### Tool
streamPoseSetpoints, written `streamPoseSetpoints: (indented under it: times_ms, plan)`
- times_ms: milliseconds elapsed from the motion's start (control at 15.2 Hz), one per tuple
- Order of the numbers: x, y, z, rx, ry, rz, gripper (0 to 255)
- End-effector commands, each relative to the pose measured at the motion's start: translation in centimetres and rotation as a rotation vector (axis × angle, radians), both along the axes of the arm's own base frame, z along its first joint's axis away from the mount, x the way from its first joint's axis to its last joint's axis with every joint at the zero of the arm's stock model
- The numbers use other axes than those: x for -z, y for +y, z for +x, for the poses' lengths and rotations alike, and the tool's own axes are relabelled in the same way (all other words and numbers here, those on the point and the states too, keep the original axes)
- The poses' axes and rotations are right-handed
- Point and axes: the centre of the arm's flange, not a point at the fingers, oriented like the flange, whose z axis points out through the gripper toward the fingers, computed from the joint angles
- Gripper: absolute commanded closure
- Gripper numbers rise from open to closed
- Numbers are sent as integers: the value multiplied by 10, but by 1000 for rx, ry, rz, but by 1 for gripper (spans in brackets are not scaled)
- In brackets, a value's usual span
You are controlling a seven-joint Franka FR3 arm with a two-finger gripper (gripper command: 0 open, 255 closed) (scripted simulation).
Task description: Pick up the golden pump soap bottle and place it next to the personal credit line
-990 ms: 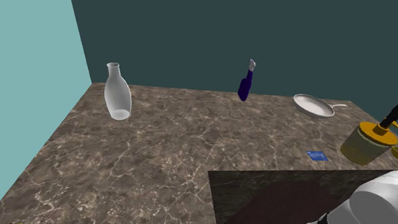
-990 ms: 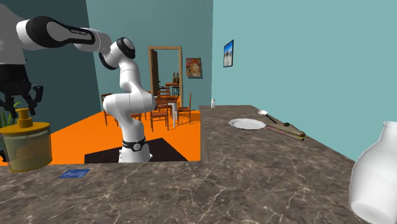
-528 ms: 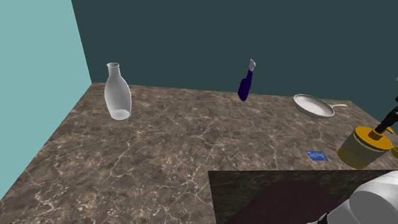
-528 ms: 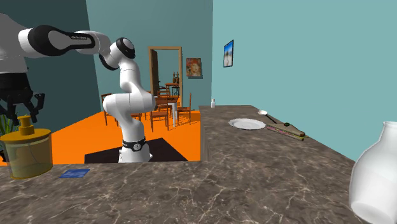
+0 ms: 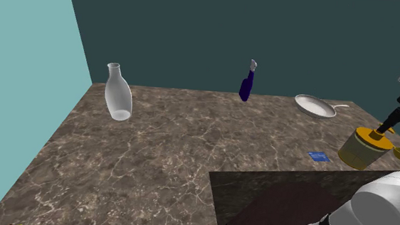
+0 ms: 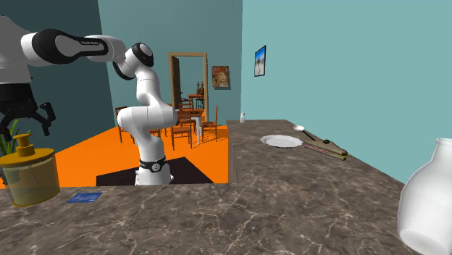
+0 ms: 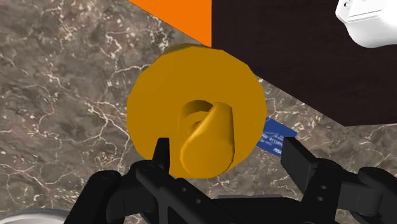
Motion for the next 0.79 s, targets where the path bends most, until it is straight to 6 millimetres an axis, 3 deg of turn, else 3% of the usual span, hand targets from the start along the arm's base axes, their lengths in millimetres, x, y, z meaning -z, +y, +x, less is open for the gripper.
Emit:
streamPoseSetpoints:
  times_ms: [0, 132, 396, 726]
  plan:
    - [0, 0, 0, 0, 0, 0, 0]
    - [0, 0, 0, 0, 0, 0, 0]
    - [-50, -3, -2, 0, 0, 0, 0]
    - [-50, -3, -2, 0, 0, 0, 0]
